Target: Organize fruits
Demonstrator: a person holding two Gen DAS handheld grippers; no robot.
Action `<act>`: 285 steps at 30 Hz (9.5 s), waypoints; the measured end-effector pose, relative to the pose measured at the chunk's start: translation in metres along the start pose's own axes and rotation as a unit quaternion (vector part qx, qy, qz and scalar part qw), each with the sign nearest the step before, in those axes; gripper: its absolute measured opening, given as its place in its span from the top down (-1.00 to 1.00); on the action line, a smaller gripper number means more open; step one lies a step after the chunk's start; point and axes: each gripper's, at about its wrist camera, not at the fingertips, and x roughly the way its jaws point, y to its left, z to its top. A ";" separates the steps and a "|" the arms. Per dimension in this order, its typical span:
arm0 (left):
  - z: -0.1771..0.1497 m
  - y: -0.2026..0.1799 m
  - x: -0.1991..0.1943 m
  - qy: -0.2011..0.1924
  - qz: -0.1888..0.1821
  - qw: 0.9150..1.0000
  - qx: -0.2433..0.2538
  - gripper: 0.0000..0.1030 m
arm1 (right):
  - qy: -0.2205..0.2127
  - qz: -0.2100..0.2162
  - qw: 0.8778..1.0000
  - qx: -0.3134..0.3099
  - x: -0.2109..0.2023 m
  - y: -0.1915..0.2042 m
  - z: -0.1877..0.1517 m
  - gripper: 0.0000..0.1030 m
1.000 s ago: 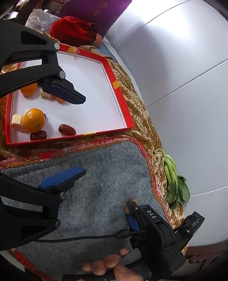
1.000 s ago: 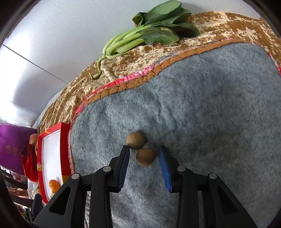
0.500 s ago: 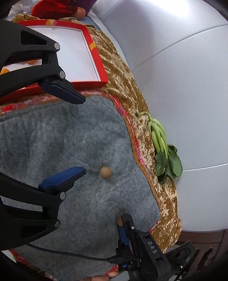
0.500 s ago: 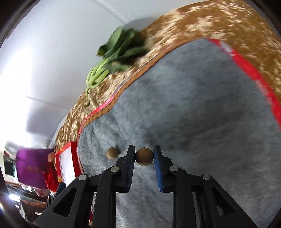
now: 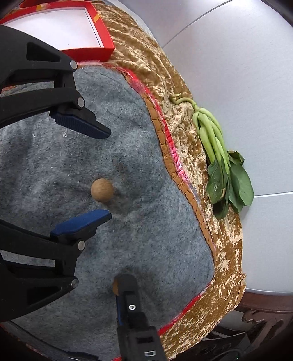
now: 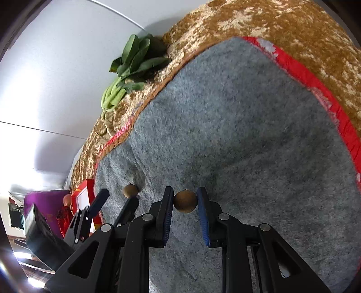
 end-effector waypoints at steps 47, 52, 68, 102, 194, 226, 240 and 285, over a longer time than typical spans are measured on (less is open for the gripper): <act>-0.123 0.116 -0.176 -0.133 0.173 0.967 -0.129 0.61 | -0.032 0.098 0.960 -0.261 0.016 0.184 -0.108 0.57; -0.135 0.131 -0.181 -0.133 0.187 0.962 -0.148 0.61 | -0.046 0.112 0.950 -0.288 0.015 0.201 -0.120 0.57; -0.158 0.167 -0.184 -0.119 0.210 0.951 -0.193 0.61 | -0.053 0.125 0.929 -0.344 0.023 0.228 -0.147 0.57; -0.176 0.189 -0.187 -0.107 0.251 0.938 -0.215 0.61 | -0.046 0.117 0.887 -0.444 0.044 0.258 -0.208 0.58; -0.246 0.144 -0.339 -0.189 0.313 0.884 -0.293 -1.00 | -0.248 0.081 0.849 -0.459 -0.110 0.231 -0.331 -0.69; -0.260 0.149 -0.351 -0.189 0.302 0.882 -0.308 -1.00 | -0.249 0.063 0.851 -0.457 -0.105 0.260 -0.344 -0.70; -0.265 0.149 -0.354 -0.188 0.305 0.881 -0.310 -1.00 | -0.255 0.055 0.850 -0.458 -0.108 0.258 -0.350 -0.70; -0.263 0.156 -0.345 -0.180 0.307 0.877 -0.322 -1.00 | -0.248 0.017 0.868 -0.430 -0.094 0.269 -0.345 -0.70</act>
